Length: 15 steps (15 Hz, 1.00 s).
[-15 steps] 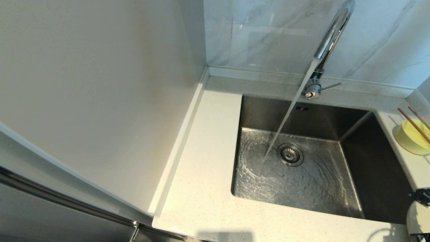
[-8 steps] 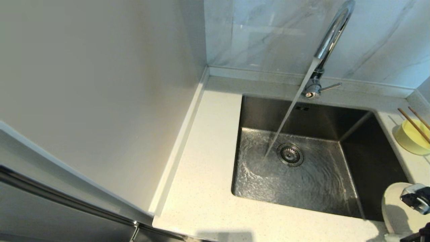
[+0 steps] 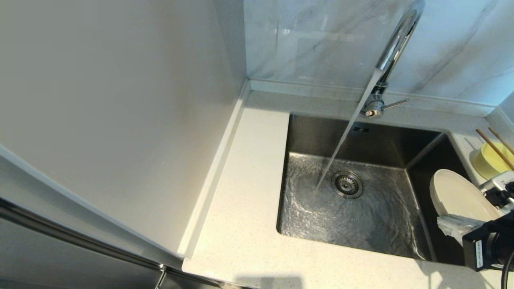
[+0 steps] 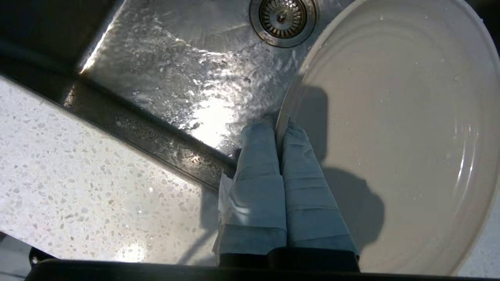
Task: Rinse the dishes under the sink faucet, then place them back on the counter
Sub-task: Pick up the plate, then rinse the plate
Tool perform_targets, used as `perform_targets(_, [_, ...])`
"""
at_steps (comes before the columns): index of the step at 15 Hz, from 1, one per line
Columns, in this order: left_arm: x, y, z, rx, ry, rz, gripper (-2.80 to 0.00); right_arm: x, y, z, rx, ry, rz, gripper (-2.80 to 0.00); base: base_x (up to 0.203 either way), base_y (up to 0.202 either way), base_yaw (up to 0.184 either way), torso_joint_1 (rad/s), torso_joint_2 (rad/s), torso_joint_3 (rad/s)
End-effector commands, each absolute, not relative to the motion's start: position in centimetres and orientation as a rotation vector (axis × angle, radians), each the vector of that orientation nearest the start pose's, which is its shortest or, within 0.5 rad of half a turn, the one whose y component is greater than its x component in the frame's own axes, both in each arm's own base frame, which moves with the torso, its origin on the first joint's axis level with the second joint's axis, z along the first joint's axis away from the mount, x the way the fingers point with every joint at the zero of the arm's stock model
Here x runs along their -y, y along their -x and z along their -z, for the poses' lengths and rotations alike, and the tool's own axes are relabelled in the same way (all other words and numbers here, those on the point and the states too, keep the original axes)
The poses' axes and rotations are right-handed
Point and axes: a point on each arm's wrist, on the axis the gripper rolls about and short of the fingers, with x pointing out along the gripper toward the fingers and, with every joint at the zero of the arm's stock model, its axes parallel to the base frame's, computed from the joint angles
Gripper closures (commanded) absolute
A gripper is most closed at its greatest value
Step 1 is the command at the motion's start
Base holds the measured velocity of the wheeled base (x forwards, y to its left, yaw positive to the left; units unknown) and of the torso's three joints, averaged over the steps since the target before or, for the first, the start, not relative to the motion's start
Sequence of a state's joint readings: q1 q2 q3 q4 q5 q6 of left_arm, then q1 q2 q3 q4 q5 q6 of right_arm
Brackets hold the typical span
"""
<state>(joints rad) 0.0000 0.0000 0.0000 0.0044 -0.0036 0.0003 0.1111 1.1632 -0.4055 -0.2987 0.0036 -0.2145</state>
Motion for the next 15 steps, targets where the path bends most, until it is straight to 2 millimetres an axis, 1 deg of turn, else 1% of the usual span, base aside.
perform_targets(1, [0.0,2.3,-7.5,-0.005,0.000,0.003,0.00,-1.8,-15.2,-16.6,-0.436,0.237,-0.164,0.00,0.000,0.000,0.000,0.000,0.00,0.000])
perform_targets(4, [0.0,2.3,-7.5,-0.005,0.000,0.003,0.00,-2.6,-15.5,-17.8,-0.389,0.234,-0.206,0.00,0.000,0.000,0.000,0.000,0.00,0.000])
perform_targets(6, [0.0,2.3,-7.5,-0.005,0.000,0.004,0.00,-3.9,-16.1,-18.9,-0.348,0.233,-0.271,0.00,0.000,0.000,0.000,0.000,0.00,0.000])
perform_targets(10, [0.0,2.3,-7.5,-0.005,0.000,0.003,0.00,-7.1,-18.9,-20.9,-0.317,0.214,-0.322,0.00,0.000,0.000,0.000,0.000,0.00,0.000])
perform_targets(12, [0.0,2.3,-7.5,-0.005,0.000,0.004,0.00,-8.6,-20.4,-21.5,-0.313,0.184,-0.304,0.00,0.000,0.000,0.000,0.000,0.00,0.000])
perform_targets(15, [0.0,2.3,-7.5,-0.005,0.000,0.003,0.00,-10.0,-22.0,-22.0,-0.287,0.153,-0.311,0.00,0.000,0.000,0.000,0.000,0.00,0.000])
